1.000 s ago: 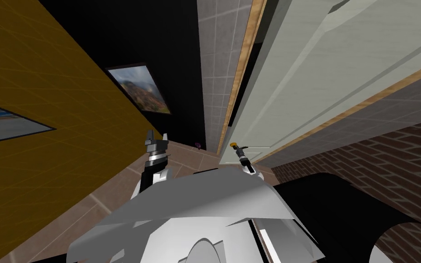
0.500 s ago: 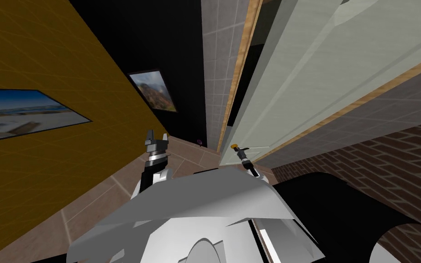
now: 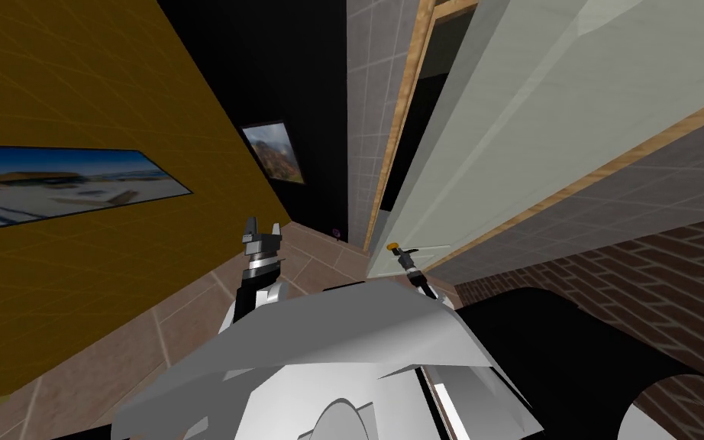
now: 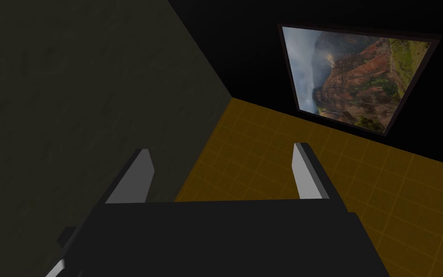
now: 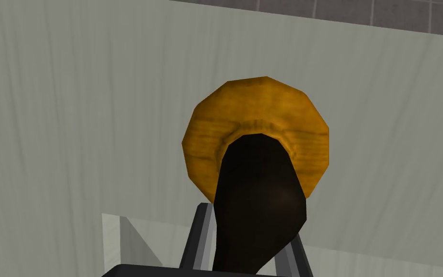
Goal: Pull the door open
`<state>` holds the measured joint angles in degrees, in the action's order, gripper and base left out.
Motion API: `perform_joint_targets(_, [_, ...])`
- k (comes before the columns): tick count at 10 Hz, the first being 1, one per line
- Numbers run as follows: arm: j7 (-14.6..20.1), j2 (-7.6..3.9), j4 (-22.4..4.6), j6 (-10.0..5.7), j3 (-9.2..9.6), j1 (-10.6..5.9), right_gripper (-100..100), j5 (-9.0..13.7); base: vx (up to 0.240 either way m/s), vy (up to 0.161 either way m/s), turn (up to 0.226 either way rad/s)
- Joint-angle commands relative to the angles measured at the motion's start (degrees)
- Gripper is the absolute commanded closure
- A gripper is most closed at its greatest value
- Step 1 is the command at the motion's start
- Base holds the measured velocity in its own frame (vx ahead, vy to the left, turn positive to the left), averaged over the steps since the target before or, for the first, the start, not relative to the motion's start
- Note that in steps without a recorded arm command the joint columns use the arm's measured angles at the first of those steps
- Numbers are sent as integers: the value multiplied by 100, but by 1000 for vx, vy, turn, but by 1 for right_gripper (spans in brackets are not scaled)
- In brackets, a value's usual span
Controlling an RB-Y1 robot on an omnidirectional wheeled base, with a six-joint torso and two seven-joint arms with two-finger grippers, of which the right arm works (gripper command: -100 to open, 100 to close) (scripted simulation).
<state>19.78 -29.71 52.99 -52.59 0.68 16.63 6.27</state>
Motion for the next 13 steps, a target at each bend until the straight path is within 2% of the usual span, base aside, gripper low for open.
perform_joint_targets(1, [68, -89, -46, -171, 30, 96, 100, -4, -240, -77, 163])
perform_joint_targets(5, [192, -233, -164, -485, 102, 216, 100, -14, -214, -49, 141])
perform_joint_targets(6, [178, -192, -158, -430, 118, 187, 100, -22, -96, -18, 22])
perform_joint_targets(7, [215, -223, -225, -552, 146, 228, 100, -27, -121, -53, 186])
perform_joint_targets(8, [223, -234, -241, -582, 151, 236, 100, -27, -195, -80, 152])
perform_joint_targets(13, [328, -374, -459, -1004, 214, 355, 100, -30, -217, -71, 175])
